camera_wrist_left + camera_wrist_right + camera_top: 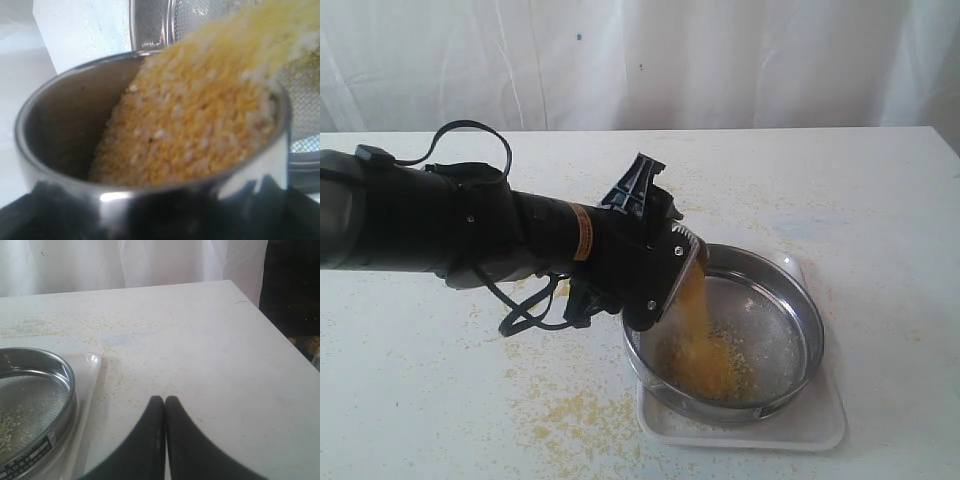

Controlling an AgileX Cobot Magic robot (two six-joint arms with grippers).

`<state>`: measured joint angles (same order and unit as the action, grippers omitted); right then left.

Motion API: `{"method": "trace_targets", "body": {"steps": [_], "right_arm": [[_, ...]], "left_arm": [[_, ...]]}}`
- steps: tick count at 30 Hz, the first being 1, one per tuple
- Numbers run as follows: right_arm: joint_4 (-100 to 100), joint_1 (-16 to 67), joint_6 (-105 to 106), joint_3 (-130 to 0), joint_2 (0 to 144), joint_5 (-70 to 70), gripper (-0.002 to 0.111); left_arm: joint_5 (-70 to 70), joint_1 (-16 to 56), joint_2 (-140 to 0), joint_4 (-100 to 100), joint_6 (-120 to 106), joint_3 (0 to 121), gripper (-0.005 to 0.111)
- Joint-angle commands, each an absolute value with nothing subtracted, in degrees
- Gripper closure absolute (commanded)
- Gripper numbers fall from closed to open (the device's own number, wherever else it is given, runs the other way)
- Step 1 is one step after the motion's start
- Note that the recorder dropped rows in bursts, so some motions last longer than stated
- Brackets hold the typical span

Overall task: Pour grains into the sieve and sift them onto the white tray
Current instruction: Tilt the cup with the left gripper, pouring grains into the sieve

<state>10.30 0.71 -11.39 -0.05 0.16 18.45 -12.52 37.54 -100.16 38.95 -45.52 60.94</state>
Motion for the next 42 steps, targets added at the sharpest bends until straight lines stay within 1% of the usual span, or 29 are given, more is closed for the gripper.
{"method": "trace_targets", "body": {"steps": [1, 12, 23, 32, 36, 40, 42], "right_arm": [[10.37, 1.11, -11.40, 0.00, 0.00, 18.16, 0.108], [10.37, 1.11, -11.40, 0.00, 0.00, 18.16, 0.108], [10.37, 1.11, -11.40, 0.00, 0.00, 18.16, 0.108], [10.37, 1.11, -11.40, 0.00, 0.00, 18.16, 0.108], [10.37, 1.11, -11.40, 0.00, 0.00, 18.16, 0.108], [10.37, 1.11, -11.40, 0.00, 0.00, 18.16, 0.108], [10.37, 1.11, -11.40, 0.00, 0.00, 18.16, 0.108]], "left_arm": [[-13.63, 37.91, -99.41, 39.01, -47.93, 61.43, 0.107], [-13.52, 37.91, -99.41, 39.01, -53.03, 61.43, 0.107], [-13.57, 38.07, -99.41, 36.94, -55.10, 64.79, 0.107], [-9.38, 40.50, -99.41, 36.94, -69.20, 64.79, 0.107], [-8.43, 40.65, -99.41, 36.94, -71.43, 64.79, 0.107], [-4.30, 41.29, -99.41, 41.66, -73.38, 64.79, 0.107], [-4.88, 41.29, -99.41, 42.34, -73.46, 64.79, 0.107]]}}
